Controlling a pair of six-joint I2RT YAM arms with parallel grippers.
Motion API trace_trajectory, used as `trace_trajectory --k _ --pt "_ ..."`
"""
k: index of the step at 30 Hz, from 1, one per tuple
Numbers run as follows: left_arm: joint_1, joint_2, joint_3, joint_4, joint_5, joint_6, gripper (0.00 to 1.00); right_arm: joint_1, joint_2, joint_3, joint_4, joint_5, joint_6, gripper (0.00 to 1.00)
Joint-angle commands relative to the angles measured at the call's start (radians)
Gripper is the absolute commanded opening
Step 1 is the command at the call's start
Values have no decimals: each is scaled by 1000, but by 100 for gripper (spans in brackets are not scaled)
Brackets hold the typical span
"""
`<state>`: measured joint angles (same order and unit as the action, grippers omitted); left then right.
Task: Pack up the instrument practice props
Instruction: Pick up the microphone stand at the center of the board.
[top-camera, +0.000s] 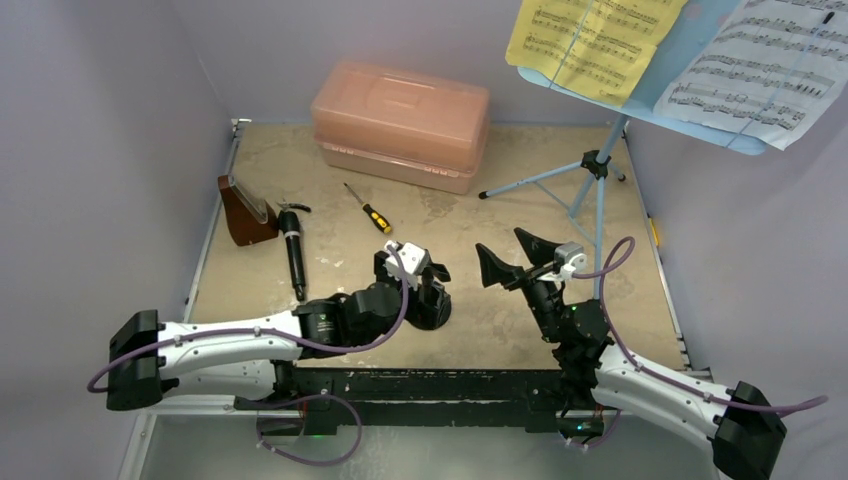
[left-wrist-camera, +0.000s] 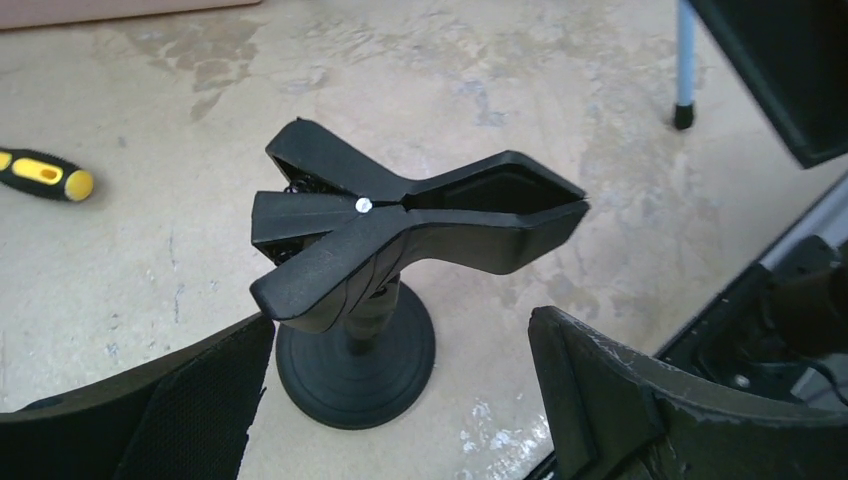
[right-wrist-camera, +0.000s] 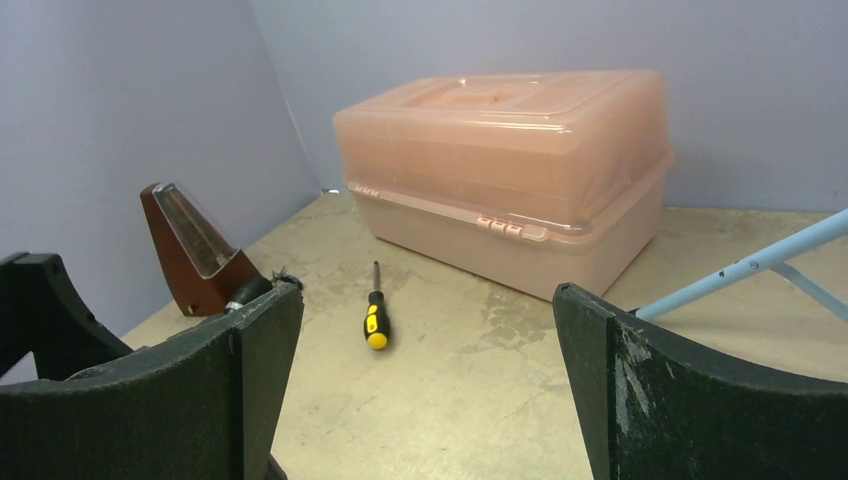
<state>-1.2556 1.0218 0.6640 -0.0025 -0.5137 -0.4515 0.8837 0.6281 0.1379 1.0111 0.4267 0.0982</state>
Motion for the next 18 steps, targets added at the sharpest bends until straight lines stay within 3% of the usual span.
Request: trace_trajectory --k 1,6,11,18 --pt "-48 63 29 82 -220 -46 95 3 -4 -2 49 16 14 98" --pt "-68 130 25 193 -323 -37 86 3 -12 -4 45 19 15 98" --pt "-71 221 36 272 -378 -23 64 3 -23 -6 38 21 15 98" --pt "-72 287 39 284 -490 -56 47 3 -15 -4 37 21 15 98"
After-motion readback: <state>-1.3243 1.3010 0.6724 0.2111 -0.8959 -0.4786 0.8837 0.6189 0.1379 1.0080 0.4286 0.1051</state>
